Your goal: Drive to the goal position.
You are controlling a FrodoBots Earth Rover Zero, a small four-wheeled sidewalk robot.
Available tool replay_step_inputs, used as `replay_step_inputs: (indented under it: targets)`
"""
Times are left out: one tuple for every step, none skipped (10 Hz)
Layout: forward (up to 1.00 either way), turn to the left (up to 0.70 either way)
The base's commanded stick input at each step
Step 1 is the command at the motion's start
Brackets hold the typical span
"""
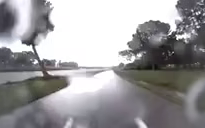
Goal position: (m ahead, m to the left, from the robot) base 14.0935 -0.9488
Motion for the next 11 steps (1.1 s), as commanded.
replay_step_inputs:
  targets:
    - [1.0, 0.0]
    - [1.0, 0.0]
    - [1.0, 0.0]
    - [1.0, 0.0]
    - [1.0, 0.0]
    - [1.0, 0.0]
    - [1.0, 0.0]
    - [1.0, 0.0]
    - [1.0, 0.0]
    - [1.0, 0.0]
    - [1.0, 0.0]
